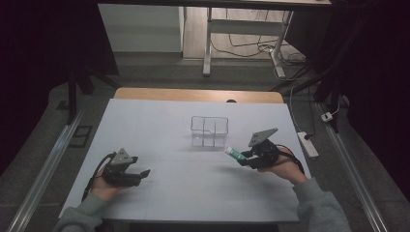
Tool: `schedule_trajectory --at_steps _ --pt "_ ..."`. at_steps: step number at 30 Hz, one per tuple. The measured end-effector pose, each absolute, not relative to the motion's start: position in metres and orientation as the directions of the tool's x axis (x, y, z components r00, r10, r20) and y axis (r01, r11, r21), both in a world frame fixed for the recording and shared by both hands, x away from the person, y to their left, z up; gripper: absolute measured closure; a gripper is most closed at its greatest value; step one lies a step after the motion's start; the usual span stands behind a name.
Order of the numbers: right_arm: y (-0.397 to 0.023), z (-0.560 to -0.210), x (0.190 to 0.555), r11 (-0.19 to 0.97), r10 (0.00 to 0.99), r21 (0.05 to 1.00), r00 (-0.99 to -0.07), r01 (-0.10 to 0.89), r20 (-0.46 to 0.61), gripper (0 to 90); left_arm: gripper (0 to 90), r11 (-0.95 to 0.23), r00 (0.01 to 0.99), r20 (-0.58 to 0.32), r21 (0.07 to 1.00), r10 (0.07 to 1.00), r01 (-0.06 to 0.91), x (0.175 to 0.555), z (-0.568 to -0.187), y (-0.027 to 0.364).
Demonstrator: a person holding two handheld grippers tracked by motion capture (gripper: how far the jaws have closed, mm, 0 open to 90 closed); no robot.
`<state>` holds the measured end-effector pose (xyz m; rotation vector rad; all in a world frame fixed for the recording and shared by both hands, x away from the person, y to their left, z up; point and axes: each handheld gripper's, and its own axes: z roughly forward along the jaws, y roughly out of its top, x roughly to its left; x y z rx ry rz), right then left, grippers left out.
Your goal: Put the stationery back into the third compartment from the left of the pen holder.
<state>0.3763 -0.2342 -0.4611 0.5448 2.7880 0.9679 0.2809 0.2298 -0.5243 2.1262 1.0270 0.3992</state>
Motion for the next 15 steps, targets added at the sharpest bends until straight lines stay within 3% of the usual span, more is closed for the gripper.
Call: schedule_trajectory --at_steps 15 --pt "-0.213 -0.467 0.366 0.612 0.460 0.682 -0.882 0.400 0.105 64.0 27.4 -0.445 0.649 -0.003 0.725 0.761 0.525 0.280 -0.522 0.226"
